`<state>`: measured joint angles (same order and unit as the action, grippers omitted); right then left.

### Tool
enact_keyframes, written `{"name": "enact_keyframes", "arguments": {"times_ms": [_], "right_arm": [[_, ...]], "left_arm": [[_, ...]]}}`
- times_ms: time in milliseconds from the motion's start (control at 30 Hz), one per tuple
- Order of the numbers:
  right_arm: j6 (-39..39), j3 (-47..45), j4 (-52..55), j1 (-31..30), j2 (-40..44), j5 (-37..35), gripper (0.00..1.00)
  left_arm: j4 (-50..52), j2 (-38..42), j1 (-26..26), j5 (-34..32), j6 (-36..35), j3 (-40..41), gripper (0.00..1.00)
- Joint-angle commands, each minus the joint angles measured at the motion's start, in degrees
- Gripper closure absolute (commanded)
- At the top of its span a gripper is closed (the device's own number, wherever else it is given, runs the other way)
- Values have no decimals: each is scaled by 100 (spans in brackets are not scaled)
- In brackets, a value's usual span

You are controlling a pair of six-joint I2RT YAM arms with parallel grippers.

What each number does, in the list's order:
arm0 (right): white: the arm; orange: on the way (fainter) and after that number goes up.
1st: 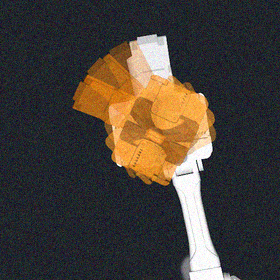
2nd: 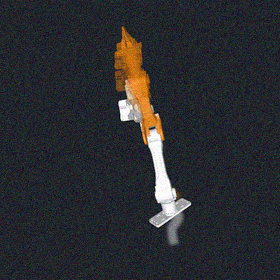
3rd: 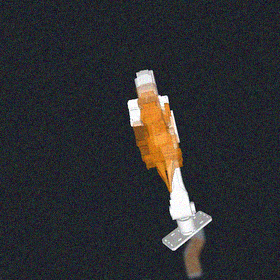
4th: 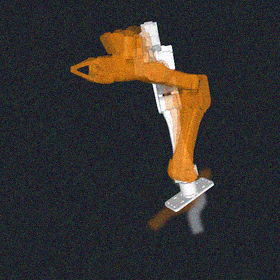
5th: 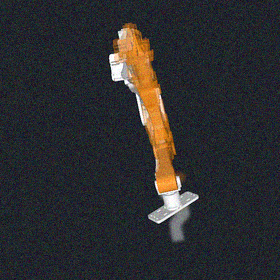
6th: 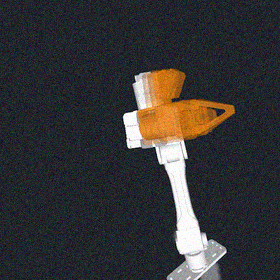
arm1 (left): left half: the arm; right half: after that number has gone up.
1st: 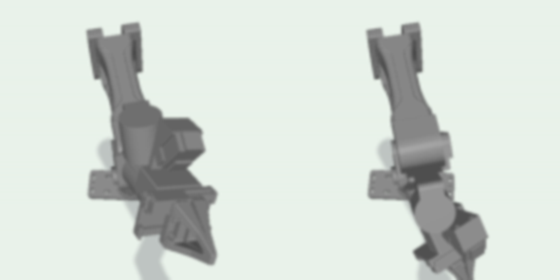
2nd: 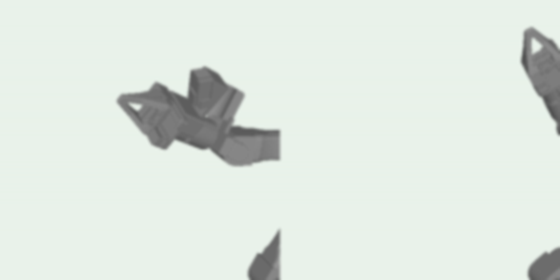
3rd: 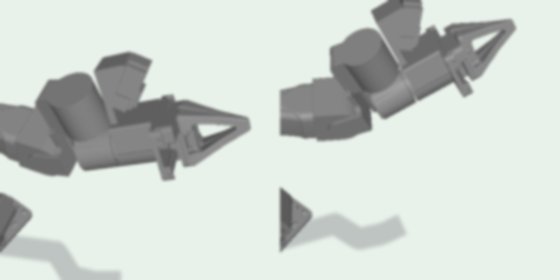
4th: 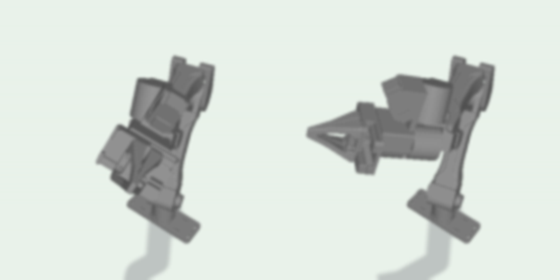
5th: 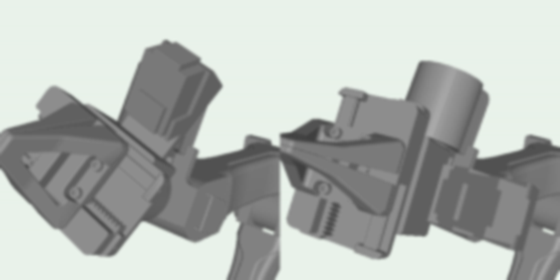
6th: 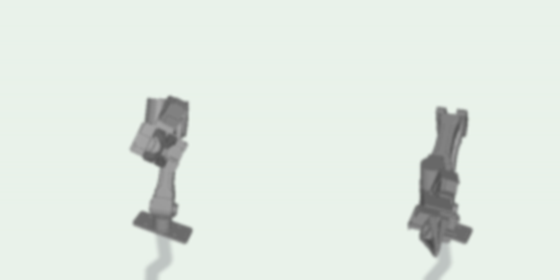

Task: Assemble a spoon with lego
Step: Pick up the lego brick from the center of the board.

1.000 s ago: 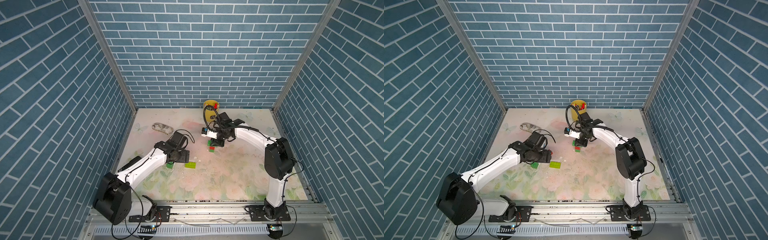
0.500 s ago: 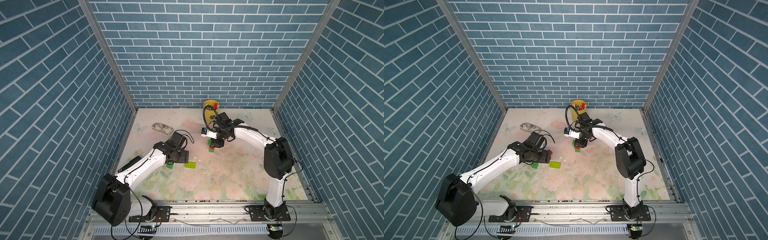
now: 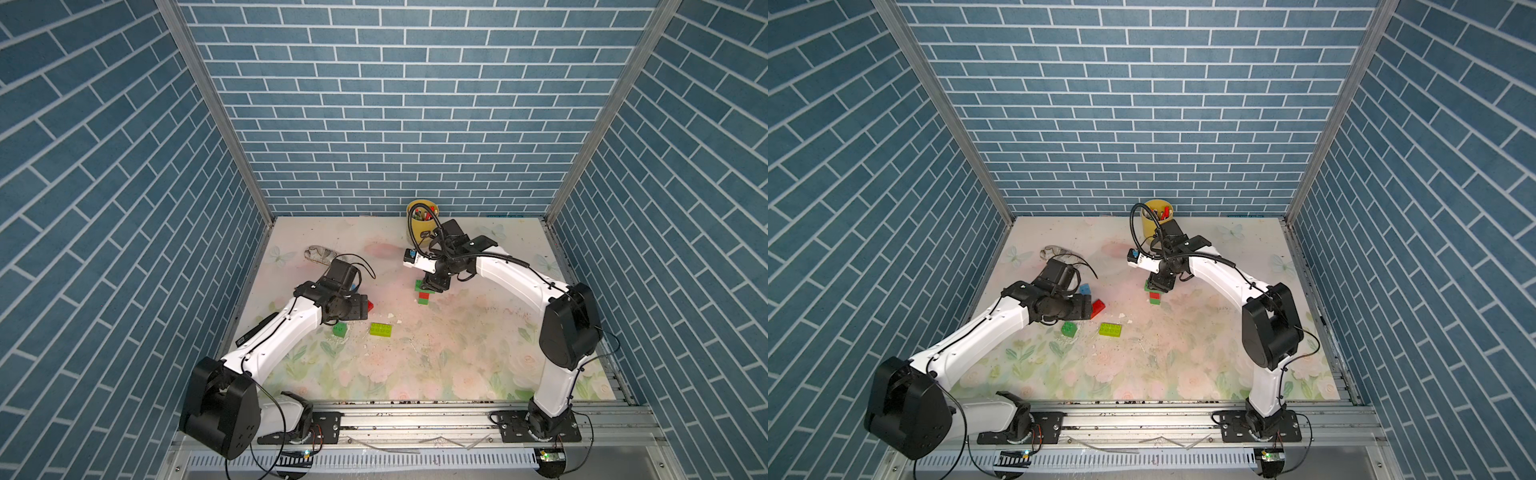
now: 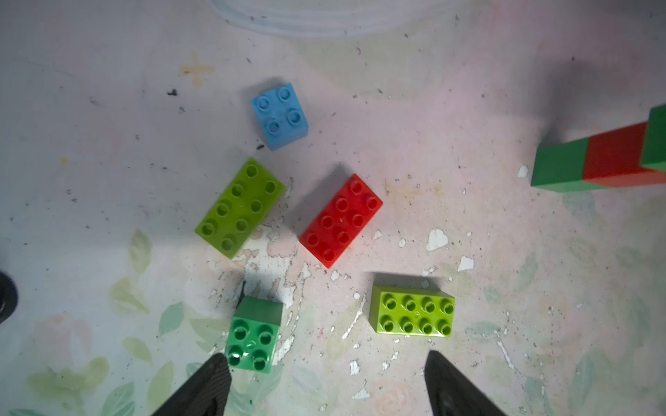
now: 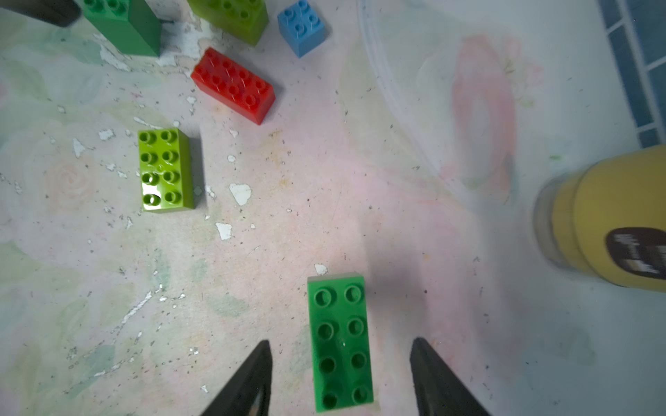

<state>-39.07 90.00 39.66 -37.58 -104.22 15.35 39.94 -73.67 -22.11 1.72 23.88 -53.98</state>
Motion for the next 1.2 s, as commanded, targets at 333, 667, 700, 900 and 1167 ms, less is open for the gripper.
{"name": "enact_keyframes", "arguments": {"times_ms": [333,667,700,900,1167], "right_arm": [[1612,-419,-1464,-1580,-384,-726,39],[1846,38,-1662,-1957,-1467,-624,44],[1865,54,-1678,-1973,-1512,-594,44],[1913,214,-1597,-2048,-1772,-372,44],[1935,251,-1423,-2060,-1800,-40,44]], "left_arm": [[-287,966,2184,659,99,847,13],[-333,1045,2306,776,106,1007,13],[-348,1053,2307,773,108,1020,13],[-357,1035,2299,844,108,1022,13],[-406,995,2299,909,108,1041,13]]}}
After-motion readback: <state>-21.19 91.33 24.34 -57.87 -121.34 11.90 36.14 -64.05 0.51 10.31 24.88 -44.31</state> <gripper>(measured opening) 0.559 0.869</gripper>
